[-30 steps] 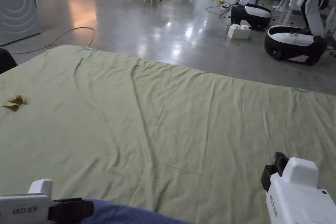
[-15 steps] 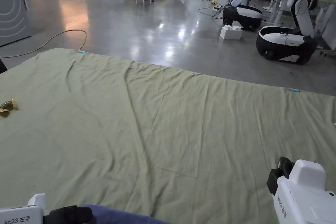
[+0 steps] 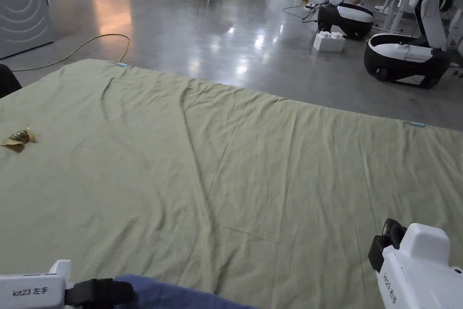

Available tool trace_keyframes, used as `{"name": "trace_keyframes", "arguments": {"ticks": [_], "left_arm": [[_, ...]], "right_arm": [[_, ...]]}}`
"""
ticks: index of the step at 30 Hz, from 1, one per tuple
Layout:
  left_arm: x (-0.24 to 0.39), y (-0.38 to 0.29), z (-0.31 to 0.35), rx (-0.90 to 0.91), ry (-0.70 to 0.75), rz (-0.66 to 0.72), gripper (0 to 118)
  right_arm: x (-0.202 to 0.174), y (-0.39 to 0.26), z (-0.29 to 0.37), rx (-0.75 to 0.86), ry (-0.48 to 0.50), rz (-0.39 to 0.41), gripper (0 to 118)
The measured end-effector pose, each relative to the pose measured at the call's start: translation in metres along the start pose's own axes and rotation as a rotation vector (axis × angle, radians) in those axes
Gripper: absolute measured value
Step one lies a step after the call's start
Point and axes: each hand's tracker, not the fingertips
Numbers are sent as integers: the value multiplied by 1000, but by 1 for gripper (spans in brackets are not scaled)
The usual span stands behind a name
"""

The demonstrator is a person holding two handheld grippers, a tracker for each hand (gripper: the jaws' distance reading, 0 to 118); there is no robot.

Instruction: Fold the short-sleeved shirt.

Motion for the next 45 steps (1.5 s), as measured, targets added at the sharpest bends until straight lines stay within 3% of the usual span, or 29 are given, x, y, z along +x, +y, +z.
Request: {"name": "trace_keyframes", "arguments": {"ticks": [2, 6, 10, 24, 30, 35, 45], "left_arm": [[6, -11, -8, -25, -44, 16, 58], [14, -15, -18, -48, 48, 14, 26], [28, -8, -9, -53, 69, -23, 19], [61, 21, 44, 32, 118, -161, 16], [75, 25, 94, 84, 346, -206, 16], [91, 11, 98, 74, 495, -264, 16], [148, -30, 44, 47, 133, -162, 16]], "right_arm": [[-1, -1, 0, -5, 3, -3, 1], [-1, -2, -1, -12, 3, -4, 1], [-2, -2, 0, -15, 4, 4, 1], [0, 0, 1, -7, 17, 8, 1], [-1, 0, -1, -3, 32, 5, 1], [-4, -3, -4, -3, 51, -6, 1], [0, -9, -1, -9, 70, -36, 1]]}}
